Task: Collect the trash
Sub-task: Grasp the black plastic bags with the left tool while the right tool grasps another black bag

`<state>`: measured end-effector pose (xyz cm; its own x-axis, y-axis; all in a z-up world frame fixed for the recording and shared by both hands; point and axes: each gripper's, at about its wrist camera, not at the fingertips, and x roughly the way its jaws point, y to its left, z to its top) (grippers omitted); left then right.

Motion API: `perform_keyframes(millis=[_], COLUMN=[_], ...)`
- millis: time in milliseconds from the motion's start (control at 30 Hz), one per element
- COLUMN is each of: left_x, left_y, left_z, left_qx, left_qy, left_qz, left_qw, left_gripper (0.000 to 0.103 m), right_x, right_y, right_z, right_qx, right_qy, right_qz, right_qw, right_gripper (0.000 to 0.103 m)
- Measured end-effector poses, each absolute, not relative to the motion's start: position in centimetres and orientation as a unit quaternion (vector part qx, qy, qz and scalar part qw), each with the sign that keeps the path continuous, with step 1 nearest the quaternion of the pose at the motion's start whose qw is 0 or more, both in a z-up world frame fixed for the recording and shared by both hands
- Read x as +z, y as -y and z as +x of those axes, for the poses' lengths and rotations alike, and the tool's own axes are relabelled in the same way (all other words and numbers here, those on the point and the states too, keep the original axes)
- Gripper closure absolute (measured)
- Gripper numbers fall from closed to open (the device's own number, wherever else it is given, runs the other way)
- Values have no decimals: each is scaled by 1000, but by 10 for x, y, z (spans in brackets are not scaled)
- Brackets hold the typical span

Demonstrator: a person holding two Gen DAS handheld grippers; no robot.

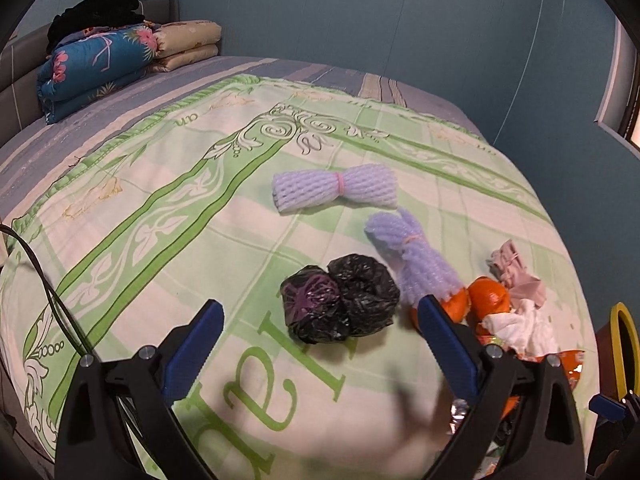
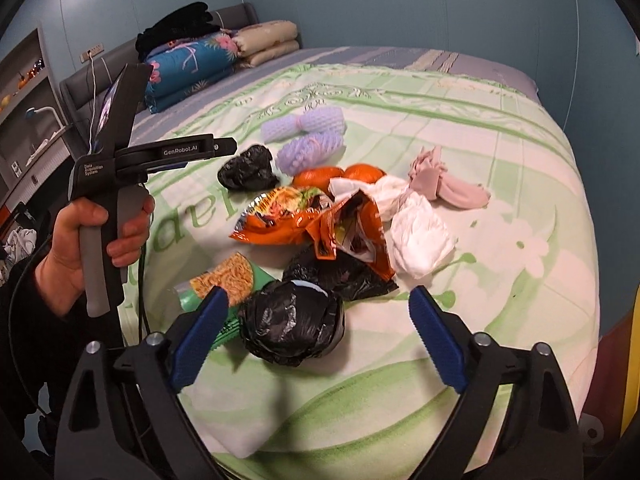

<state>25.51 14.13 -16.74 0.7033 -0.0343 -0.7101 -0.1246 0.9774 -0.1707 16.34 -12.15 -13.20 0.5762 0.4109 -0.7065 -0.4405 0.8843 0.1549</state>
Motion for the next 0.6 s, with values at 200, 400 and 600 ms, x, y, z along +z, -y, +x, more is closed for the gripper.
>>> perform_keyframes(millis=[200,400,600], left_x=[-176,-184,-197], left_y=[-137,-122,-108], left_z=[268,286,297], left_qx=[18,-7,-23], left_qy=[-398,-413,-437], left_qz=[-88,-57,-26], left_qw=[913,909,899], left_gripper=[11,29,41], right_x=[-141,-148,-156], right_y=[124,120,113], right_z=[170,175,184], right_qx=[236,239,244], right_qy=[-406,-417,-428], right_qz=[-16,-24,-32], right_qw=[883,876,870], right_gripper=[24,35,45])
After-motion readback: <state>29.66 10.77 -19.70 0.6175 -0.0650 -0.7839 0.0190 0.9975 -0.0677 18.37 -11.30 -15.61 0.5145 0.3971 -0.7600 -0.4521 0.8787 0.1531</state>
